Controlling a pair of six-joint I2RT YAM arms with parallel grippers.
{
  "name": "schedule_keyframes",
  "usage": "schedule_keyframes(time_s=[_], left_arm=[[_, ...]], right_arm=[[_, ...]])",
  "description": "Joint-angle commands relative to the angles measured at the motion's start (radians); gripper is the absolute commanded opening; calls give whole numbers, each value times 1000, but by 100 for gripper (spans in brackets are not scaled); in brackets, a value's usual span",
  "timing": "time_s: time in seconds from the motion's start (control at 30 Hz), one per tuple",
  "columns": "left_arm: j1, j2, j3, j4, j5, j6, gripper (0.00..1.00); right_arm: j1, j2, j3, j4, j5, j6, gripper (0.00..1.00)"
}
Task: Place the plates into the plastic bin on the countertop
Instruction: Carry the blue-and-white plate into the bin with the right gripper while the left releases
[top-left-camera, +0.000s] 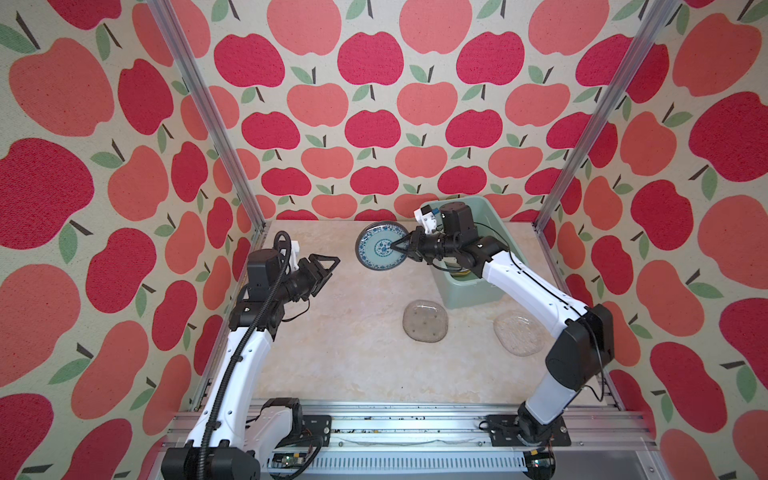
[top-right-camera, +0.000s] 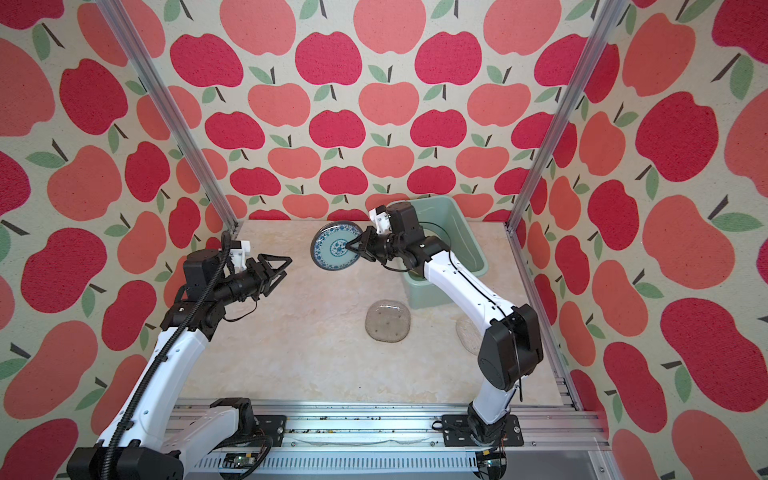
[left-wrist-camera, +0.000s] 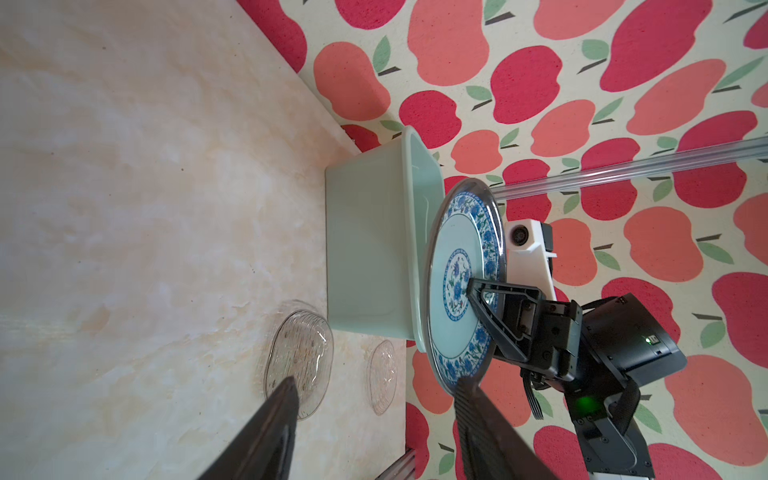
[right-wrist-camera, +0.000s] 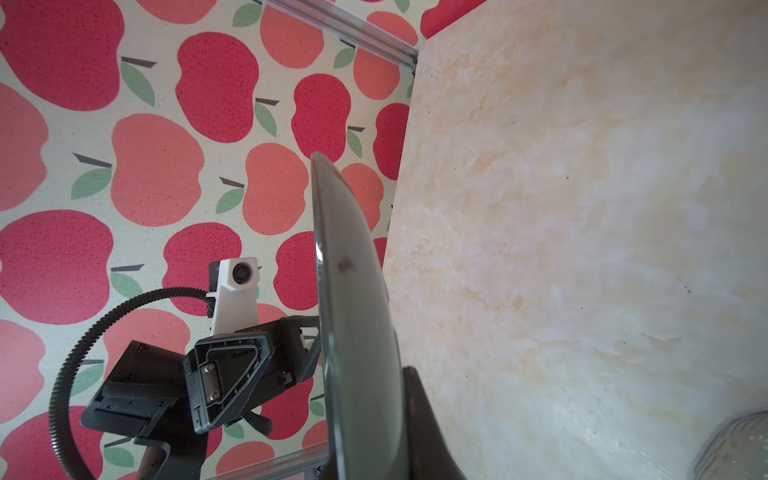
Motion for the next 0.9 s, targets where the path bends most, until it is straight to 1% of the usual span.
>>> schedule_keyframes(time_s=[0.0,0.23,0.47,0.67,0.77,0.87], left_arm=[[-21,19,96,-1,30,82,64],[-132,91,230,-90,-30,207,65],[-307,192,365,-171,-107,349,65],[-475,326,535,-304,-174,479,67],[-544,384,599,-345,-202,519,67],[-597,428,637,-350,-218,531,67]], right_arm=[[-58,-64,37,-83,40,-45,0],[-211,-155,-4,-142,127,-43,0],[-331,-207,-59,-216,244,-13,0],[-380,-212,-107,-267,354,14,0],[-385,-186,-115,-273,403,19,0],[-385,-142,-97,-289,442,16,0]])
